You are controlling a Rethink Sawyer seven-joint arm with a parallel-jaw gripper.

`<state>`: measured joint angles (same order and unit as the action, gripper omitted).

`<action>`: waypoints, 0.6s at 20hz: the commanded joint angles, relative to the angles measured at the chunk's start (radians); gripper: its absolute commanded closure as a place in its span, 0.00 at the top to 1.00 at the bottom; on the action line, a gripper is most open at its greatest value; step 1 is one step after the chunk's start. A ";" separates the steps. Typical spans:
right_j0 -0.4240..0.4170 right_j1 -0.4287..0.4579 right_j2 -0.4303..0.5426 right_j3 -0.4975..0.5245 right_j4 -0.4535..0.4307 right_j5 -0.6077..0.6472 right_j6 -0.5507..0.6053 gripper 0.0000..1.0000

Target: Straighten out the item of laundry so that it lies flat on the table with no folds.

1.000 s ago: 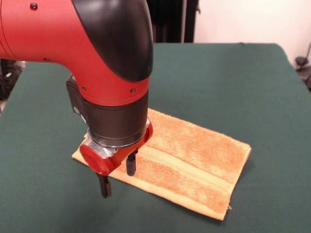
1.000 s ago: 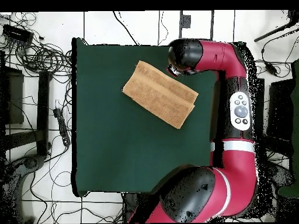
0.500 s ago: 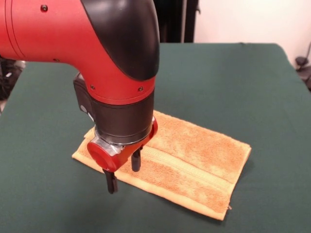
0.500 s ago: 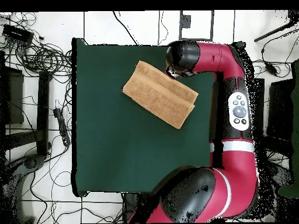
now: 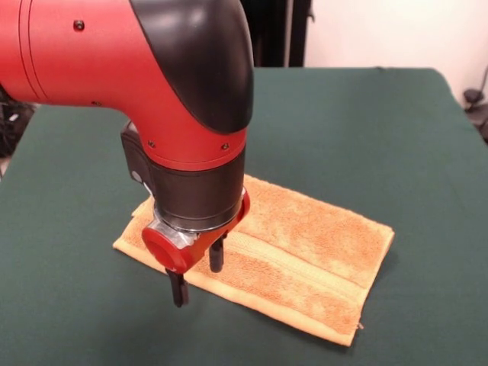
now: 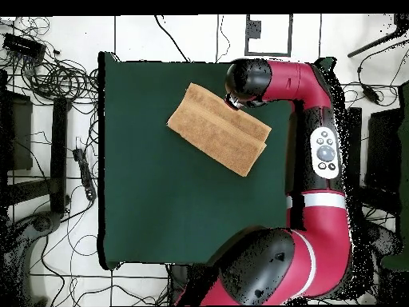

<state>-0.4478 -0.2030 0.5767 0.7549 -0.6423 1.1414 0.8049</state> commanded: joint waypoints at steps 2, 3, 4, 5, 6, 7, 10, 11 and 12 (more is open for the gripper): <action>0.029 0.052 0.022 0.103 -0.033 -0.076 -0.215 1.00; 0.030 0.054 0.021 0.099 -0.035 -0.078 -0.214 1.00; 0.034 0.058 0.022 0.091 -0.037 -0.080 -0.211 1.00; 0.035 0.062 0.023 0.088 -0.038 -0.083 -0.216 1.00; 0.035 0.063 0.023 0.086 -0.038 -0.084 -0.216 1.00; 0.035 0.067 0.024 0.082 -0.040 -0.088 -0.219 1.00; 0.034 0.073 0.022 0.074 -0.045 -0.090 -0.221 1.00; 0.035 0.074 0.022 0.071 -0.045 -0.088 -0.222 1.00; 0.036 0.074 0.022 0.070 -0.045 -0.084 -0.222 1.00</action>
<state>-0.4479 -0.1975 0.5767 0.7547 -0.6520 1.0911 0.8049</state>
